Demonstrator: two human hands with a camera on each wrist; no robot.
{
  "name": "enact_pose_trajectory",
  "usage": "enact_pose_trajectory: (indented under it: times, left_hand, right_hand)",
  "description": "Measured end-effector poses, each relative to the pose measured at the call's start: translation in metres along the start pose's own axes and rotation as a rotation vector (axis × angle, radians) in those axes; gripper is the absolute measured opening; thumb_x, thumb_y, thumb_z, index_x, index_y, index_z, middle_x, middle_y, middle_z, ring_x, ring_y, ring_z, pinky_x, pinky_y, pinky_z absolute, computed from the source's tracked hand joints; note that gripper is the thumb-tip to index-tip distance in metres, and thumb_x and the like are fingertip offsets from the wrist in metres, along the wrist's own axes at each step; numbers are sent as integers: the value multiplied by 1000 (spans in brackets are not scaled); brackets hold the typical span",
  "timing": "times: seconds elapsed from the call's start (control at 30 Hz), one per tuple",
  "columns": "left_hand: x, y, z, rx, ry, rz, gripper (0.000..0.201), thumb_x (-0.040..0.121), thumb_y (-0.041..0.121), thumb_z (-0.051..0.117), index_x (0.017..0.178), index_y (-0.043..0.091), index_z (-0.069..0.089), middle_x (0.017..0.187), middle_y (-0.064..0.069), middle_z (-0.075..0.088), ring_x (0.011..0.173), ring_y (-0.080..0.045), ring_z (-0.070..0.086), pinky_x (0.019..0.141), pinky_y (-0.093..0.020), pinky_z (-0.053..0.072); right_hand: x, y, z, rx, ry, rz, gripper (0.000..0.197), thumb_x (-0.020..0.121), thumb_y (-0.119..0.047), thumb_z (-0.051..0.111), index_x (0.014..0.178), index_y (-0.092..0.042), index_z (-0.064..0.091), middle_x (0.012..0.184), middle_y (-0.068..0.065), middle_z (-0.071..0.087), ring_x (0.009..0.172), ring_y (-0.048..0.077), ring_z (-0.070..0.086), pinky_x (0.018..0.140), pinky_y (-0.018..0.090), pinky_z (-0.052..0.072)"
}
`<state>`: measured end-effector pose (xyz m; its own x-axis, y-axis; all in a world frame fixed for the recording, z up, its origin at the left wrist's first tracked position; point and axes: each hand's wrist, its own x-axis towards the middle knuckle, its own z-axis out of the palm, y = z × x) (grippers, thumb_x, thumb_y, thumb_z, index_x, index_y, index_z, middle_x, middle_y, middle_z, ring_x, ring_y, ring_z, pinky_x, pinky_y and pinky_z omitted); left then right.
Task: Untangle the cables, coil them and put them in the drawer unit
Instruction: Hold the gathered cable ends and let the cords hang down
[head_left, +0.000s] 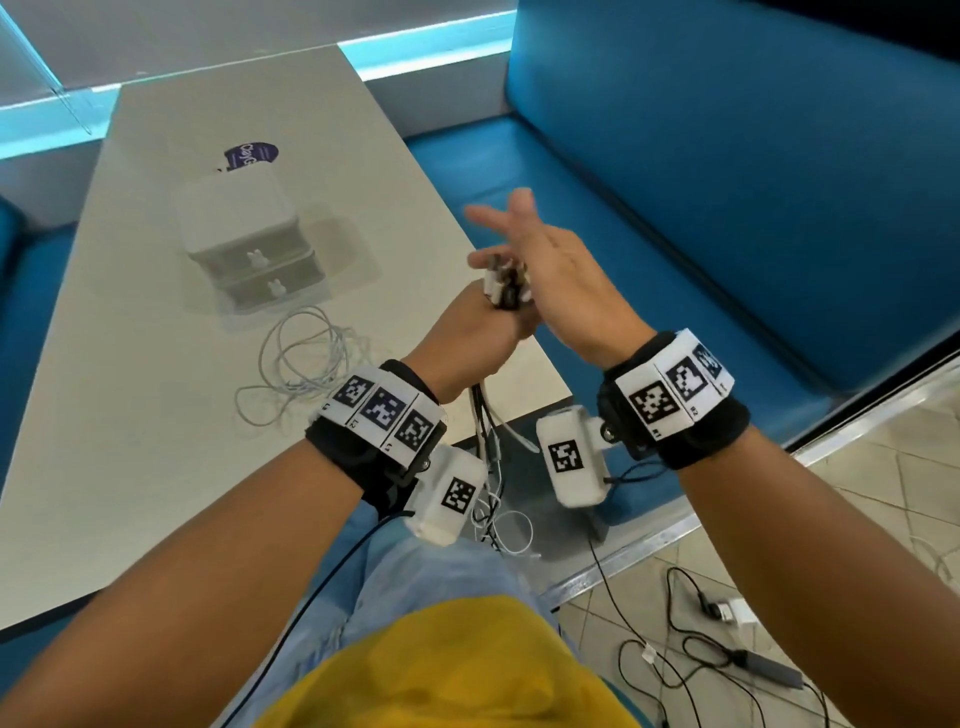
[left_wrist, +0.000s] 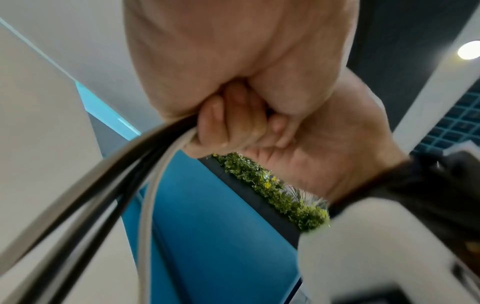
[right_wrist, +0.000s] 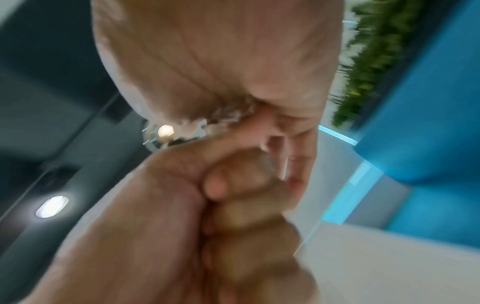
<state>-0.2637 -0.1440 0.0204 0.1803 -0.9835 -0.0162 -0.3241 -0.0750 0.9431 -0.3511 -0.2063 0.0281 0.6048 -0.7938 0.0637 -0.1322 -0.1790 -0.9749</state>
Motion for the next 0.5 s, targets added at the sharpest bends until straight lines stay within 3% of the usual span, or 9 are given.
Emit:
enact_pose_trajectory:
  times: [0.07,0.13,0.23,0.3,0.4,0.5]
  left_hand:
    - [1,4,-1,-226,94,-79,36,98,11,48,64,20,43,35,14,41,31,0,35,41,-20,27]
    - [1,2,1,-393,201,-144,40,98,20,52,60,18,40,36,13,37,31,0,33,37,-15,28]
    - [8,-4,0,-528,295,-162,43,96,30,57,60,22,33,45,9,27,37,-6,21,39,-19,18]
    - [14,-4,-12,-554,374,-148,42,95,30,58,61,23,34,46,9,29,39,-8,19,44,-23,11]
    - [19,-4,-34,-536,442,-122,43,95,34,58,61,25,33,48,7,28,43,-10,17,48,-27,10]
    - [18,-14,-42,-272,441,-7,43,90,41,59,55,27,38,52,6,30,45,-13,21,48,-29,17]
  right_hand:
    - [-3,18,8,245,-20,127,65,93,-68,18,125,-30,60,119,6,65,101,13,64,88,37,54]
    - [-8,38,22,325,-73,241,80,84,-79,17,114,-24,66,96,8,67,82,17,63,78,39,54]
    - [-22,63,32,78,-156,276,80,91,-72,9,73,-20,68,54,5,56,49,15,51,57,26,46]
    - [-37,88,29,-71,-188,275,75,98,-60,16,64,-12,64,38,-4,42,37,13,40,50,26,38]
    - [-55,132,10,-154,-105,304,64,101,-50,30,58,-12,59,34,-8,39,34,5,37,53,28,34]
    - [-65,166,-15,-366,-37,360,62,101,-44,34,54,-13,61,38,-7,45,40,5,44,59,28,37]
